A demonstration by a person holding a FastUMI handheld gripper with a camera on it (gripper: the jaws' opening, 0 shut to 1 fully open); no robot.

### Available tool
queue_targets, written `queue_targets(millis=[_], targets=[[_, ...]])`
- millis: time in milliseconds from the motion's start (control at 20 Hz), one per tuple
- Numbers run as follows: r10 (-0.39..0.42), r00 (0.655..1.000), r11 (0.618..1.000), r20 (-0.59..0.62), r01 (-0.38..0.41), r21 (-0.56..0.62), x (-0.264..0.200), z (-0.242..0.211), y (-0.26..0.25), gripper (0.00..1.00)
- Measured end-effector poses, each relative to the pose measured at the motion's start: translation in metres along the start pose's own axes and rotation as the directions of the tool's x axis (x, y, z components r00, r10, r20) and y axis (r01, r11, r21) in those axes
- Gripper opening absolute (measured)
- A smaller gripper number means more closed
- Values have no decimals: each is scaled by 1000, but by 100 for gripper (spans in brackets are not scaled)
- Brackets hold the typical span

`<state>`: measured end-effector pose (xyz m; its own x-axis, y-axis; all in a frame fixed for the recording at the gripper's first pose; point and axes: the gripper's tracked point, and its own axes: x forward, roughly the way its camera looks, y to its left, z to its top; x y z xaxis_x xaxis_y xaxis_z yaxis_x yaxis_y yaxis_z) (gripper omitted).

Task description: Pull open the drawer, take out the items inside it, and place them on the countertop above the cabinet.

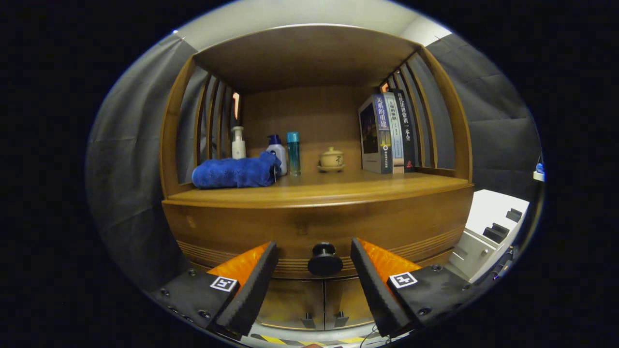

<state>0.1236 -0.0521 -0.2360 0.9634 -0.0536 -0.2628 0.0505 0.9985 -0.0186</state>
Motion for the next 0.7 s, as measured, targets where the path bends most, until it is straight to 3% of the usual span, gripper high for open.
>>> queue_targets(millis=[50,350,500,700], targets=[[2,1000,1000,-7,-2,-2,4,-5,2,99],[-4,1000,1000,-17,4,-4,19,-15,-1,78],[-33,999,998,-14,33,44,25,-12,-13,67],[12,1000,992,-11,-10,125,26,-13,-15,53]])
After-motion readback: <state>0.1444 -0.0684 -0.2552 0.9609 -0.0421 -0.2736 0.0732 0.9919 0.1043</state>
